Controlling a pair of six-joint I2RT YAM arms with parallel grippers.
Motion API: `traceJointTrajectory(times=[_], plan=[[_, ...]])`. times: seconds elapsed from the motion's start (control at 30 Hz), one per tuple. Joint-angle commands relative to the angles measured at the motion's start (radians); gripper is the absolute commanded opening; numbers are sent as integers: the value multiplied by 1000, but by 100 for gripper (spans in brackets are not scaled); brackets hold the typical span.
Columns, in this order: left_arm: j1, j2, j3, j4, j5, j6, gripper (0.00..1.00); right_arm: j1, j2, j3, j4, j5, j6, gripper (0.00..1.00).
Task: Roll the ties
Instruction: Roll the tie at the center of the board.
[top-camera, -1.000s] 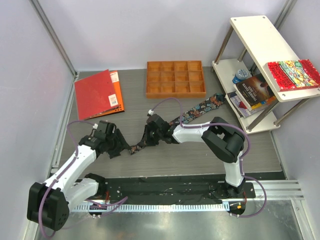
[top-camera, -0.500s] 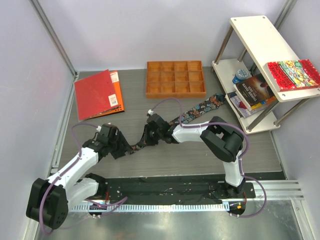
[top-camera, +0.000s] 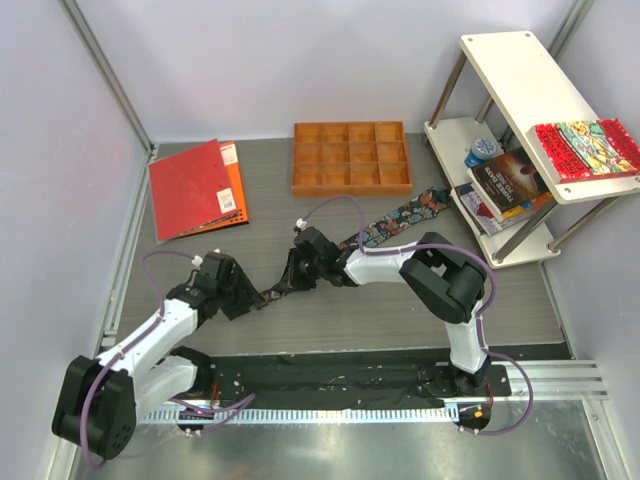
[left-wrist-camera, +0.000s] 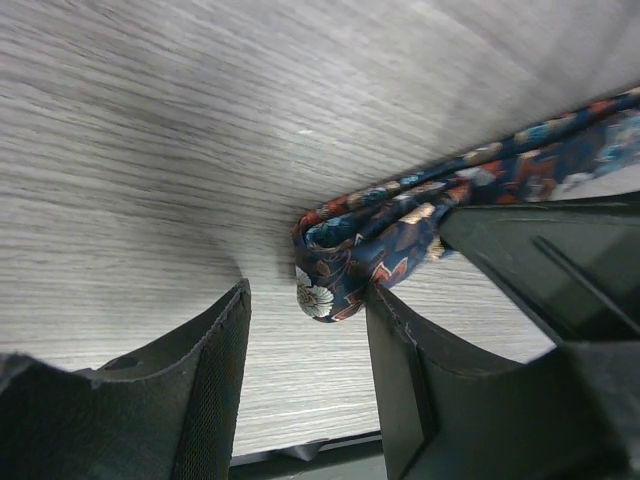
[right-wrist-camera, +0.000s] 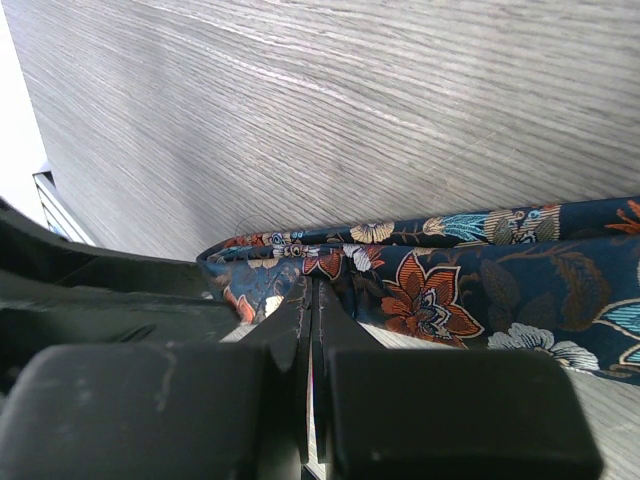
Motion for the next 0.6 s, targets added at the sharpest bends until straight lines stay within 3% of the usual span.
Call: traceJointTrajectory(times=[0.0,0.2,0.57], plan=[[-2,-95,-10,33,-54,-26,50,-3,20,-11,3,10,-3,1],[-2,-82,-9,42,-60,-12,50,-4,26,-10,3,10,-1,1],[-4,29,-59,151,-36,-20,33,-4,41,1,4,5,2,1]])
